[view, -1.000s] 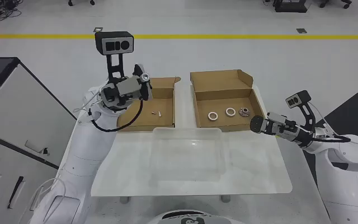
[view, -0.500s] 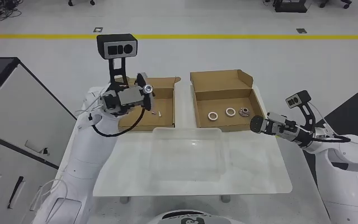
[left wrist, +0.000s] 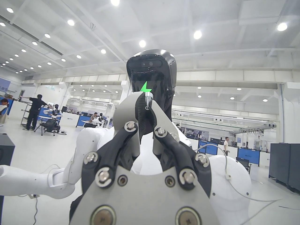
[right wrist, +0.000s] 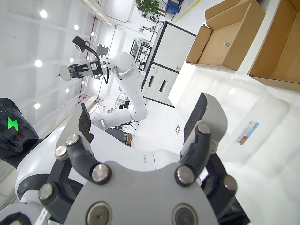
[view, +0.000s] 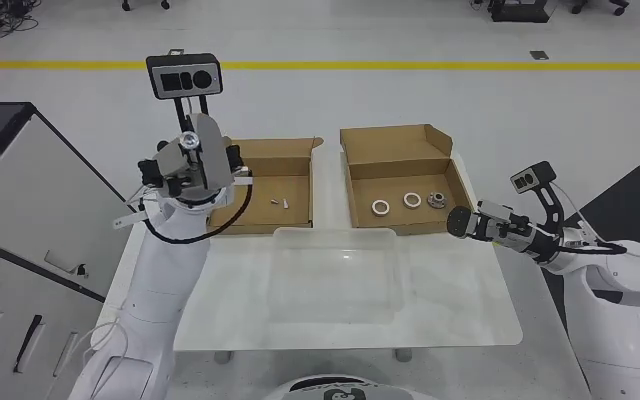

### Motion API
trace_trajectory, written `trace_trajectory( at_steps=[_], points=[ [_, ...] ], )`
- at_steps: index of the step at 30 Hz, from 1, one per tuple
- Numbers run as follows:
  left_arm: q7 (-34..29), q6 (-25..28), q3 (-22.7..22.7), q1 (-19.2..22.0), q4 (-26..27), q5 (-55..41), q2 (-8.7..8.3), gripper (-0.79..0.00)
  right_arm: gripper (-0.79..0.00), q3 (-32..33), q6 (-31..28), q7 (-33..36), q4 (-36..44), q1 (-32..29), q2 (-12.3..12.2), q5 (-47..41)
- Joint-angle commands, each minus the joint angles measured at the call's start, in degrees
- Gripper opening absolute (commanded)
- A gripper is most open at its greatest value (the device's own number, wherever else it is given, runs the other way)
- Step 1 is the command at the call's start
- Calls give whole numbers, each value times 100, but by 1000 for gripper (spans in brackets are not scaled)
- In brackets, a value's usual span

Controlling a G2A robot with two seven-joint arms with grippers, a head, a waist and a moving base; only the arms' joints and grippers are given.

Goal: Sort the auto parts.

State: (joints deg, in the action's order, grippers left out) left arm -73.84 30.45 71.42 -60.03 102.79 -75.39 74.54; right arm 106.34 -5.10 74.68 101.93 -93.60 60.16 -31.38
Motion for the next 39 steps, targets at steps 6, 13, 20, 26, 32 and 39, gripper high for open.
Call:
trace_trajectory(
  at_steps=[6,13,20,26,32,39],
  points=[
    [2,2,-1,0,-2,10,-2,-785,0,0,0,0,0,0,0,0],
    [44,-19,4,-14,-7,38,-3,-785,0,0,0,0,0,0,0,0],
    [237,-628,302,-172,20,1958,-125,-785,0,0,0,0,0,0,0,0],
    [142,-1060,521,-182,32,3428,-239,-785,0,0,0,0,0,0,0,0],
    [55,-1489,660,-109,41,4990,-364,-785,0,0,0,0,0,0,0,0],
    [-169,-1755,623,57,-180,6376,-486,-785,0,0,0,0,0,0,0,0]
  ],
)
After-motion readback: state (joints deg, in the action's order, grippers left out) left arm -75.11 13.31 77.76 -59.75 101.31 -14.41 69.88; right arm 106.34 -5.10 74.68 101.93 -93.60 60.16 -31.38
